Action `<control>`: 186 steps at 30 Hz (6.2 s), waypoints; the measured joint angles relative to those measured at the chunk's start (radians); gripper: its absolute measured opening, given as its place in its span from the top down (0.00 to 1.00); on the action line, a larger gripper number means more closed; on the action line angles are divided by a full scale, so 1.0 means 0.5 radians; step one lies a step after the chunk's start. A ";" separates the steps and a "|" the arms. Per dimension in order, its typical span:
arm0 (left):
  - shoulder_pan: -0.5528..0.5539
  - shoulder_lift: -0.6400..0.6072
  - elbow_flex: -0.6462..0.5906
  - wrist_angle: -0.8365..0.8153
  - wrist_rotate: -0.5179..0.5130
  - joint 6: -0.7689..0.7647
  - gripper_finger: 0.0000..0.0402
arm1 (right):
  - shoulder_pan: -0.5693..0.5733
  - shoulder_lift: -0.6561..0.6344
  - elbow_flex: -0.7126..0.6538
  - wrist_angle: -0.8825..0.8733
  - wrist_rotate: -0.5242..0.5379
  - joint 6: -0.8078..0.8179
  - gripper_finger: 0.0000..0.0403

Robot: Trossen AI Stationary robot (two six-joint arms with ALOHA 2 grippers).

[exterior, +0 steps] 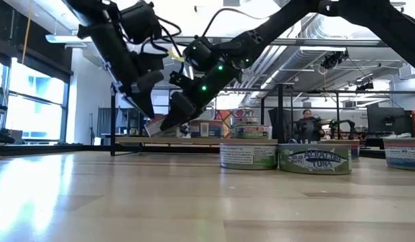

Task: Stack canned seafood by type on shelf
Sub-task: Put the green tuna can on the shelf, then adjust the tuna cans and the shelf on the table

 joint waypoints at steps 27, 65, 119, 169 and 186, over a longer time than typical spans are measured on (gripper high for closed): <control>0.362 0.119 -0.099 0.379 0.340 0.164 1.00 | -0.005 -0.001 -0.002 -0.013 0.044 -0.075 0.02; 0.398 -0.034 -0.114 0.033 0.051 0.092 1.00 | 0.163 -0.476 0.000 -0.643 0.219 -0.104 0.02; 0.327 -0.011 -0.102 0.134 0.051 0.084 0.69 | 0.637 -1.180 -1.405 0.273 0.804 0.257 0.02; 0.355 -0.065 -0.106 0.546 0.576 0.164 1.00 | 0.637 -1.179 -1.405 0.274 0.804 0.264 0.02; 0.438 0.141 0.717 -0.260 0.328 0.313 1.00 | 0.665 -1.150 -1.402 0.672 0.622 0.366 0.02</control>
